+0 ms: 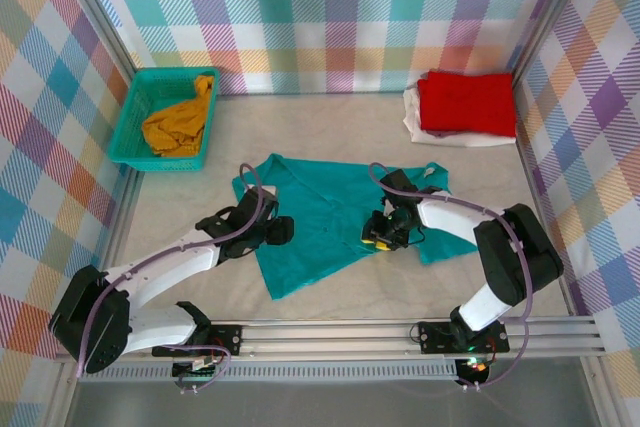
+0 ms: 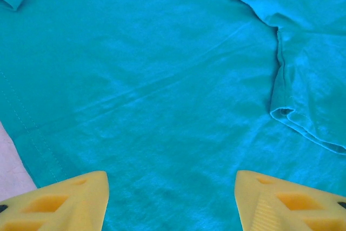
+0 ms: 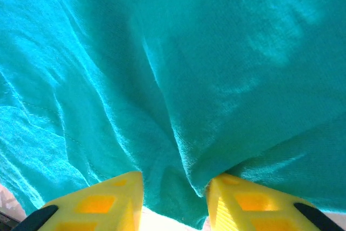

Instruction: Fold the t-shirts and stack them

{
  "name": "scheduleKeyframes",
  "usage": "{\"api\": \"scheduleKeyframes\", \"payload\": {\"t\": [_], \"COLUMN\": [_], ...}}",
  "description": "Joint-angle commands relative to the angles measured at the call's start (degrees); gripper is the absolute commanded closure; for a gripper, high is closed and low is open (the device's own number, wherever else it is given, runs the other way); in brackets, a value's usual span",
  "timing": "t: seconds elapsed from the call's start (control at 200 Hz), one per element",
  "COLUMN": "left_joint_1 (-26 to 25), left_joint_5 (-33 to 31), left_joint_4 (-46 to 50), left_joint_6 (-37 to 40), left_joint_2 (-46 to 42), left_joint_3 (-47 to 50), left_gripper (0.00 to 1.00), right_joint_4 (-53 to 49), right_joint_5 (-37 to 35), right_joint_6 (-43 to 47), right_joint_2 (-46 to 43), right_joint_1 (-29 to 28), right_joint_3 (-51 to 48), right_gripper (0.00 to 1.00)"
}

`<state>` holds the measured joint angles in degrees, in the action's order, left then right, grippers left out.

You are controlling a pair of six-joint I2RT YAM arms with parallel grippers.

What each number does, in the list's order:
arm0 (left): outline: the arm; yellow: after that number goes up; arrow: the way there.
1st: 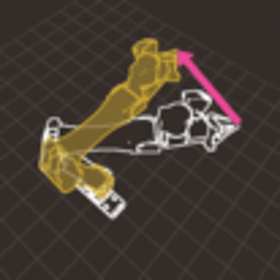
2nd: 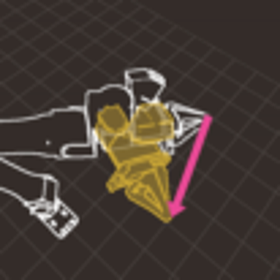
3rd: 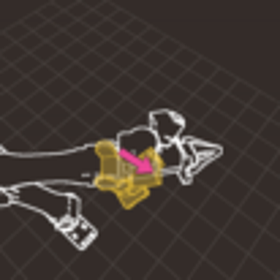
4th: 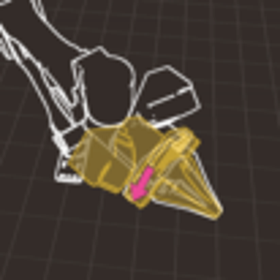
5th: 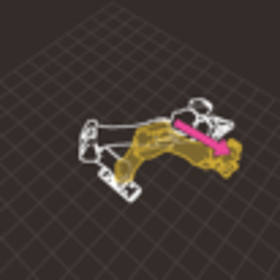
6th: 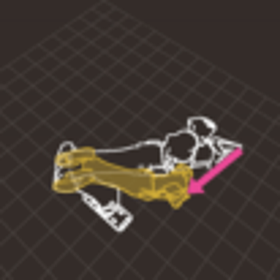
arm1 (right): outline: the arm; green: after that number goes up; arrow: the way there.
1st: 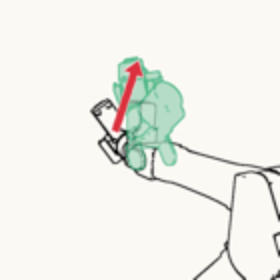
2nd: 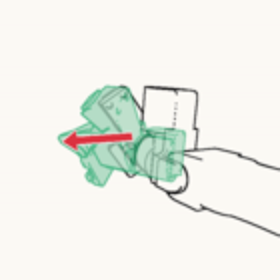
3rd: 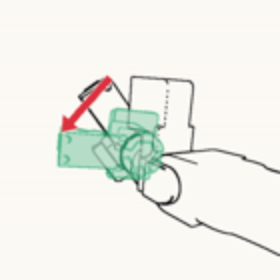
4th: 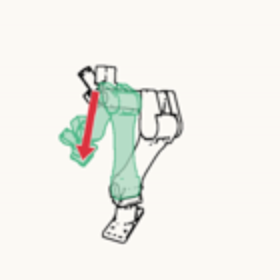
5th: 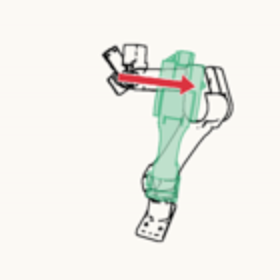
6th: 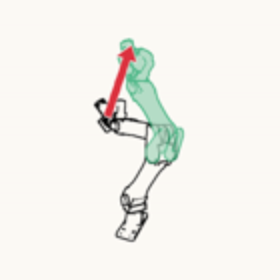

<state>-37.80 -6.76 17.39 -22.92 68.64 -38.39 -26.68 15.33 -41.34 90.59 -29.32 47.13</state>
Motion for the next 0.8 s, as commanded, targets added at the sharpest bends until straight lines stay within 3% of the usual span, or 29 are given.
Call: {"api": "scheduleKeyframes", "payload": {"t": [0.0, 0.135, 0.285, 0.4, 0.795], "left_joint_1": [-0.3, -0.3, -0.3, -0.3, -0.3], "left_joint_5": [-0.5, 0.2, -0.3, -0.6, -2.2], "left_joint_4": [-1.0, -3.4, -4.0, -4.1, -3.9], "left_joint_6": [-0.2, -0.8, -0.9, -1.3, -2.0], "left_joint_2": [-0.4, -0.3, -0.5, -0.8, -2.6], "left_joint_3": [0.8, 1.2, 1.7, 1.8, 3.1], "left_gripper": [0.37, 0.37, 0.37, 0.37, 0.38], "right_joint_4": [0.5, 0.0, 0.6, 0.5, -3.4], "right_joint_5": [-1.6, -2.7, -3.0, -2.6, -5.8], "right_joint_6": [0.8, 0.6, 0.8, 0.6, 0.7], "right_joint_2": [0.5, 0.2, 0.1, -1.9, -7.4], "right_joint_1": [-0.4, -0.4, -0.4, -0.5, -0.3], "right_joint_3": [-0.1, -0.2, -0.3, -0.2, 0.4], "right_gripper": [0.65, 0.67, 0.87, 0.97, 1.0]}}
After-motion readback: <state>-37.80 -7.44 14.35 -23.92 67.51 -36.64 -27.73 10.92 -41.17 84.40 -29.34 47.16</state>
